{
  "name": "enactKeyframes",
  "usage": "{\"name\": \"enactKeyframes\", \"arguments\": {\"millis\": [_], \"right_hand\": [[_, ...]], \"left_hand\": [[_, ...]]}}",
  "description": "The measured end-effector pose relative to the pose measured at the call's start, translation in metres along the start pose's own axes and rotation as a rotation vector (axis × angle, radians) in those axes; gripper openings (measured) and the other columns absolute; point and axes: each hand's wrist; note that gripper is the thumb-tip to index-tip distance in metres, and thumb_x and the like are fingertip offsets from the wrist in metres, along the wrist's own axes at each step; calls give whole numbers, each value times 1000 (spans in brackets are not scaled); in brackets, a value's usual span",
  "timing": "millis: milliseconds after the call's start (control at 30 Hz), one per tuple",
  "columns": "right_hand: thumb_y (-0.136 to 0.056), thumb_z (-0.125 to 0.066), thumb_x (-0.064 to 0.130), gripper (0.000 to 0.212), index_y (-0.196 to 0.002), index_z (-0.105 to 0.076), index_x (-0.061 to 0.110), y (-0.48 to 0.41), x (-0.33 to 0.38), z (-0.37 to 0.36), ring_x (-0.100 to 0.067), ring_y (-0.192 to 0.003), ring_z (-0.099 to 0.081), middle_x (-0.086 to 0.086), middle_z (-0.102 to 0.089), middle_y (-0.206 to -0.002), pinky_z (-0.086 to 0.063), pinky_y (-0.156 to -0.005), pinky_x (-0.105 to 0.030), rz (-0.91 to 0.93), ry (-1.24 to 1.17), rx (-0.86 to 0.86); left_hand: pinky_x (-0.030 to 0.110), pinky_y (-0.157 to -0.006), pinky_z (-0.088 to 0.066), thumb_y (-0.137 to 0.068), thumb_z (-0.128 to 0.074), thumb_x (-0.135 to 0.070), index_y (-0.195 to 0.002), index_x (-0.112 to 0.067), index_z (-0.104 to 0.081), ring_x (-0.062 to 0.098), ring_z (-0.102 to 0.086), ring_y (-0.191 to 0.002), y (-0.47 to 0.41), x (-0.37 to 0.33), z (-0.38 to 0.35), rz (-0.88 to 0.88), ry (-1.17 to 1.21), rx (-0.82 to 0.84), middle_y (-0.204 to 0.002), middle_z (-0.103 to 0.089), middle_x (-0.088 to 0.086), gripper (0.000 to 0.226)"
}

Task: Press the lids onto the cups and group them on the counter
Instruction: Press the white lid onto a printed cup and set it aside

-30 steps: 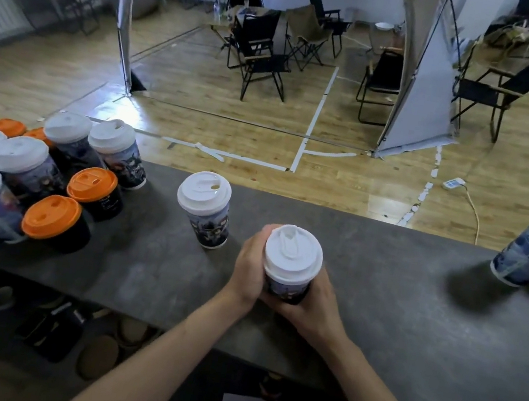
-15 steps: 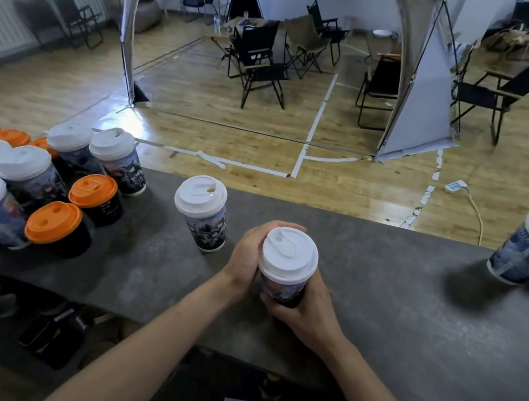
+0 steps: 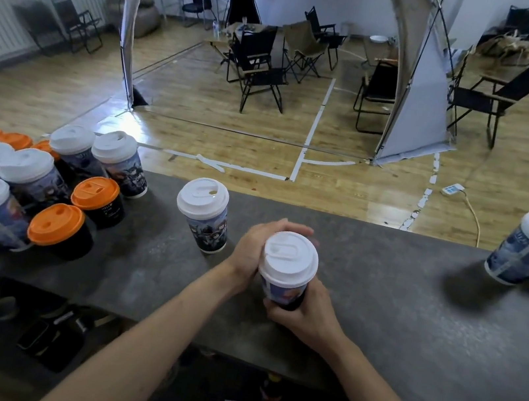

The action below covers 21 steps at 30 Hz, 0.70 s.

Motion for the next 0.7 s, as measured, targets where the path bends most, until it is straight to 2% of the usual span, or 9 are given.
{"name": "enactKeyframes", "arguments": {"millis": [67, 133, 233, 367, 400, 467, 533, 633, 700], "right_hand": [[-67, -90, 49, 81, -136, -49, 41, 1, 1, -2, 2, -124, -57, 23, -60, -133, -51, -104, -28, 13, -7, -5], [-61, -92, 59, 92, -137, -46, 37, 1, 2, -4, 5, -125, -54, 25, -56, -135, -49, -101, -20, 11, -18, -41], [-61, -90, 59, 85, -129, -44, 37, -1, 4, -3, 4, -119, -58, 26, -58, -127, -54, -96, -27, -2, -23, -74], [-68, -89, 48, 87, -139, -40, 43, -1, 1, -1, 2, -127, -55, 19, -58, -139, -51, -105, -28, 18, -13, -27], [-68, -88, 50, 86, -139, -42, 42, 0, 0, -2, 1, -127, -55, 18, -59, -139, -51, -105, -30, 18, -4, -23], [-67, -87, 61, 86, -137, -47, 35, 0, -1, -5, -2, -125, -58, 16, -60, -136, -53, -103, -35, 23, 28, -26], [-64, -86, 69, 94, -140, -47, 28, -1, 0, -6, -3, -125, -58, 16, -60, -137, -52, -102, -35, 25, 28, -34], [-67, -89, 55, 88, -140, -48, 30, -3, 0, -3, -1, -125, -58, 18, -61, -136, -52, -103, -35, 16, 4, -37], [-67, -89, 48, 82, -138, -51, 31, -2, -2, -3, -2, -122, -60, 17, -63, -133, -54, -102, -37, 2, 6, -39]], "left_hand": [[39, -93, -51, -99, -42, -33, -107, 1, -74, 29, -68, -100, 2, 7, 2, 26, 27, 14, -107, -73, 22, 48], [36, -89, -52, -90, -46, -32, -96, -5, -78, 25, -69, -96, 7, 14, -1, -60, 41, -140, -101, -76, 16, 42], [32, -84, -54, -87, -48, -25, -92, -6, -76, 20, -70, -93, 13, 16, -7, -154, 58, -309, -98, -77, 10, 34], [43, -99, -49, -103, -44, -39, -107, -4, -75, 28, -69, -103, 8, 13, 2, 95, 129, -140, -111, -73, 19, 47], [41, -96, -50, -102, -46, -43, -103, -6, -77, 27, -69, -101, 9, 16, 2, 92, 159, -161, -108, -74, 18, 48], [33, -83, -53, -106, -45, -32, -81, -13, -80, 16, -71, -86, 12, 24, -7, -17, 174, -341, -91, -77, 7, 47], [30, -79, -53, -108, -40, -25, -74, -18, -79, 12, -72, -82, 18, 29, -16, -88, 149, -455, -86, -78, 0, 52], [36, -89, -51, -95, -55, -43, -83, -15, -79, 22, -69, -95, 9, 32, -10, -75, 168, -419, -97, -76, 9, 40], [42, -97, -46, -82, -63, -56, -99, -8, -75, 31, -64, -104, 3, 26, -2, 39, 200, -259, -108, -70, 19, 52]]}}
Point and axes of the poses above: each hand's wrist, its own y-axis away from the middle knuckle, its own z-axis out of the back of the hand, x = y × z
